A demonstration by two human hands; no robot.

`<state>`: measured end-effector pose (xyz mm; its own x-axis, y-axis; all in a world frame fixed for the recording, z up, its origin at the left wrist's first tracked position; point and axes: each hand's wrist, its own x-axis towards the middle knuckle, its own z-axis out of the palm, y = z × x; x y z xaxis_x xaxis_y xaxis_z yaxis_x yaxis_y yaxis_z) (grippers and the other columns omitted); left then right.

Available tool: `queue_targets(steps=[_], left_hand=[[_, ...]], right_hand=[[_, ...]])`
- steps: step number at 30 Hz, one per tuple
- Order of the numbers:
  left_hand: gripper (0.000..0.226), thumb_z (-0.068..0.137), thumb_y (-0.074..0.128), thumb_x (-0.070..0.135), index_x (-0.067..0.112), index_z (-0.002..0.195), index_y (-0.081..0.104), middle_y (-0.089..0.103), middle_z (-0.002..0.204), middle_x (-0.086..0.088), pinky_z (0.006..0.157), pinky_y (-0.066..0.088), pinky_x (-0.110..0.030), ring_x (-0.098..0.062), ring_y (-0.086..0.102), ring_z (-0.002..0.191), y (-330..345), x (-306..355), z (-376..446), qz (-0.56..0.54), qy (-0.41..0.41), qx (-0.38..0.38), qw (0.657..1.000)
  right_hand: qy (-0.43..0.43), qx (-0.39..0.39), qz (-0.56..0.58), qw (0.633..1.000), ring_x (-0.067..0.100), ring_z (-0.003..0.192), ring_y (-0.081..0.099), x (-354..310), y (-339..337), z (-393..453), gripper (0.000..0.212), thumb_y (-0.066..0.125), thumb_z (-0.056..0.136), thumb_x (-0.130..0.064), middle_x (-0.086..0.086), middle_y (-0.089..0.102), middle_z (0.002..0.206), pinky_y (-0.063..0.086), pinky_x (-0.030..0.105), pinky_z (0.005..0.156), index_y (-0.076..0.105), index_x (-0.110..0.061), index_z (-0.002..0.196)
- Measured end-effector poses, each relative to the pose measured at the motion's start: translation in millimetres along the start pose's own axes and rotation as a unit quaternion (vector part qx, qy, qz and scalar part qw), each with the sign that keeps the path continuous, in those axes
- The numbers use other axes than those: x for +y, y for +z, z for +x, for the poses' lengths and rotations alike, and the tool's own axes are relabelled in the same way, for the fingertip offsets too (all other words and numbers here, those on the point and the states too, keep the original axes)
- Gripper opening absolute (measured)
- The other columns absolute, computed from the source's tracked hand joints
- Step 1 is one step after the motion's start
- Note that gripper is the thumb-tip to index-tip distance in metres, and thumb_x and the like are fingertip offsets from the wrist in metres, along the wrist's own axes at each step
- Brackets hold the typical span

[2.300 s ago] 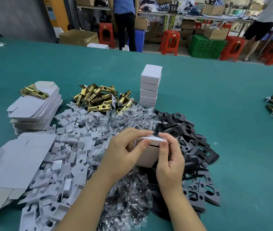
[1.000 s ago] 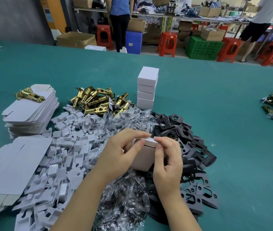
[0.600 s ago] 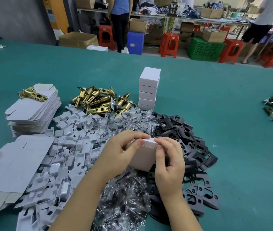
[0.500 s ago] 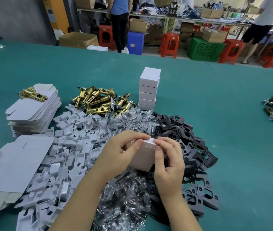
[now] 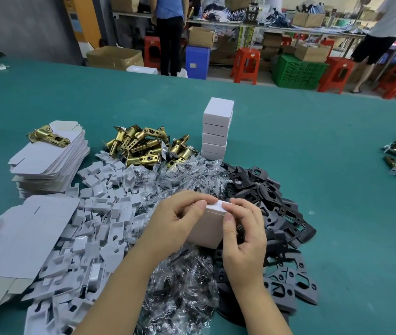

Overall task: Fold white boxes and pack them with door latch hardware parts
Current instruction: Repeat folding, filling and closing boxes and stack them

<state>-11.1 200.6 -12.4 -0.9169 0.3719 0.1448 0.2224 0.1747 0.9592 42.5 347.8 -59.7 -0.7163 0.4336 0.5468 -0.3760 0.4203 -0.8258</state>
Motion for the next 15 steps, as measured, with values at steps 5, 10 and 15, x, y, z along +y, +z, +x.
queue_targets(steps=[5,10,15], left_hand=[[0.032,0.091,0.053,0.035,0.053,0.110,0.072,0.072,0.110,0.021,0.068,0.052,-0.016,-0.005,0.064,0.094,0.5,1.1,-0.2,-0.014,-0.021,0.009,1.000],[0.034,0.088,0.052,0.033,0.048,0.110,0.073,0.073,0.105,0.017,0.073,0.050,-0.025,-0.006,0.064,0.090,-0.4,2.1,1.1,-0.023,-0.041,0.004,0.999],[0.031,0.085,0.052,0.037,0.046,0.106,0.073,0.072,0.097,0.014,0.064,0.051,-0.025,-0.008,0.063,0.083,4.7,1.5,4.0,-0.014,-0.053,0.028,0.998]], right_hand=[[-0.011,-0.022,0.008,1.000,0.014,0.127,0.058,-0.1,1.6,-2.4,0.018,0.056,0.097,-0.027,0.003,0.062,0.133,0.049,0.024,0.100,0.065,-0.024,0.112],[-0.038,-0.031,-0.002,0.999,0.014,0.126,0.060,2.2,0.9,-2.6,0.015,0.056,0.100,-0.024,0.005,0.062,0.133,0.050,0.022,0.099,0.065,-0.023,0.112],[-0.054,-0.048,-0.018,0.997,0.009,0.131,0.057,4.1,1.7,-3.7,0.020,0.059,0.098,-0.021,0.008,0.061,0.139,0.044,0.013,0.102,0.066,-0.021,0.117]])
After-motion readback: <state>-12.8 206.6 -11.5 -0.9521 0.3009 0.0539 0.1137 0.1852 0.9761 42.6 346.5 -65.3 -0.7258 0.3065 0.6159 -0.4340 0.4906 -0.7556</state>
